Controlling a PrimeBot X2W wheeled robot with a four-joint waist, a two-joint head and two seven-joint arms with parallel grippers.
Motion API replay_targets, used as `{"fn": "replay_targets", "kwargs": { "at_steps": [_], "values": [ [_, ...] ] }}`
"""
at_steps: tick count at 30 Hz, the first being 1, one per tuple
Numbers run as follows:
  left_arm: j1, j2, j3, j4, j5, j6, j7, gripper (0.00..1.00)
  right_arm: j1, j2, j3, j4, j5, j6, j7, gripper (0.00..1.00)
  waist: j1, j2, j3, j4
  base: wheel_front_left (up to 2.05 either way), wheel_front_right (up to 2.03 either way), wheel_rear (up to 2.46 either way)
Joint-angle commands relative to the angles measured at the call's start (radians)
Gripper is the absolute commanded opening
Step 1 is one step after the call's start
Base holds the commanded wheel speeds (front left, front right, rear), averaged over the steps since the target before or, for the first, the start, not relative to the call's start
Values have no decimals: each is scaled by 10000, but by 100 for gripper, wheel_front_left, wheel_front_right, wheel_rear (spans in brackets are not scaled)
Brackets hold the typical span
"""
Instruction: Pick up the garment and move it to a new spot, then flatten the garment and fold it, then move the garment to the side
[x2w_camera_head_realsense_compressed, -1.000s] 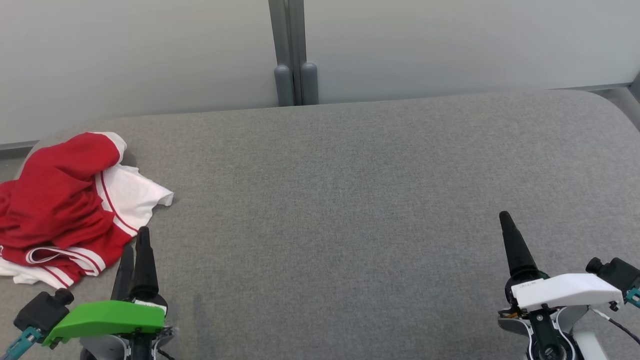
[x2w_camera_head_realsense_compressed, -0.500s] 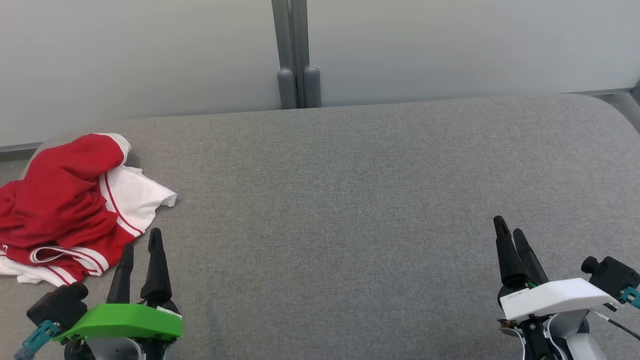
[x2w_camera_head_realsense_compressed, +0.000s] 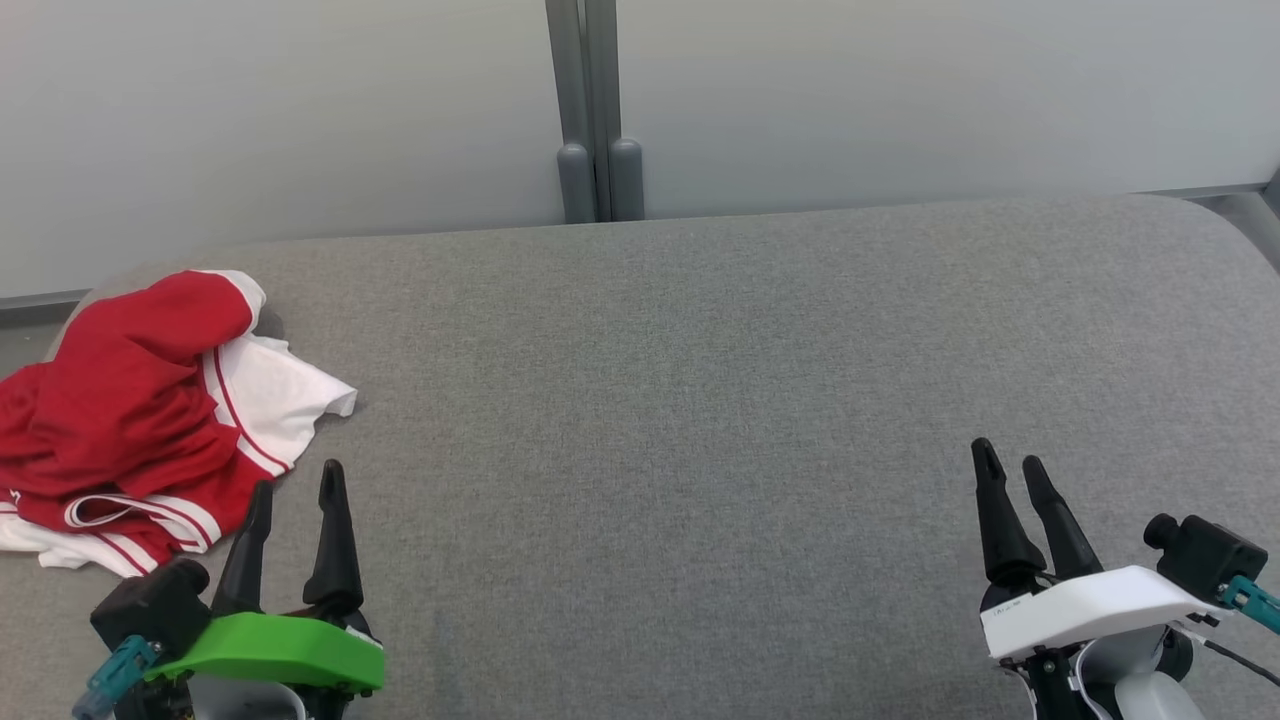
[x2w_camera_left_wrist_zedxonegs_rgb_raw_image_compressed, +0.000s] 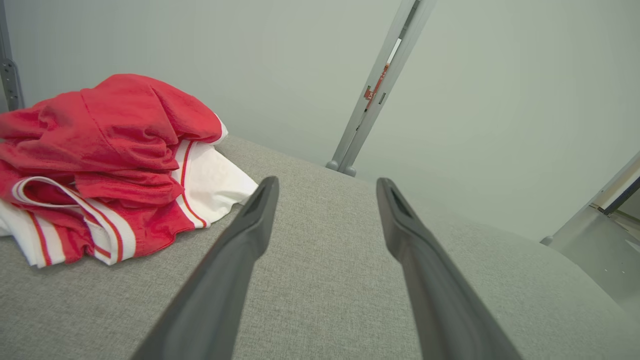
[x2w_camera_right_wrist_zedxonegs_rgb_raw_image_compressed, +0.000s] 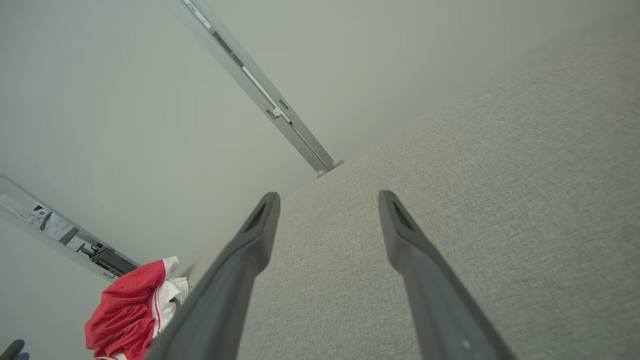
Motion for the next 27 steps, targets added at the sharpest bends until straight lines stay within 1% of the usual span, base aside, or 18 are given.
{"fn": "replay_targets", "kwargs": {
  "at_steps": [1,10,27],
  "values": [
    [11,130,-55,-128,392,97,-121,100,44,-75,36,-142,-326,4,-110,100,0,0,-12,2,0,0,0],
    [58,270,-350,-33,1310,123,-349,100,118,-82,182,-199,-1202,5,-348,100,0,0,-50,56,0,0,0],
    [154,414,-522,234,2771,460,-732,100,287,-82,338,-252,-2758,4,-728,100,0,0,-145,165,0,0,0]
  ]
}}
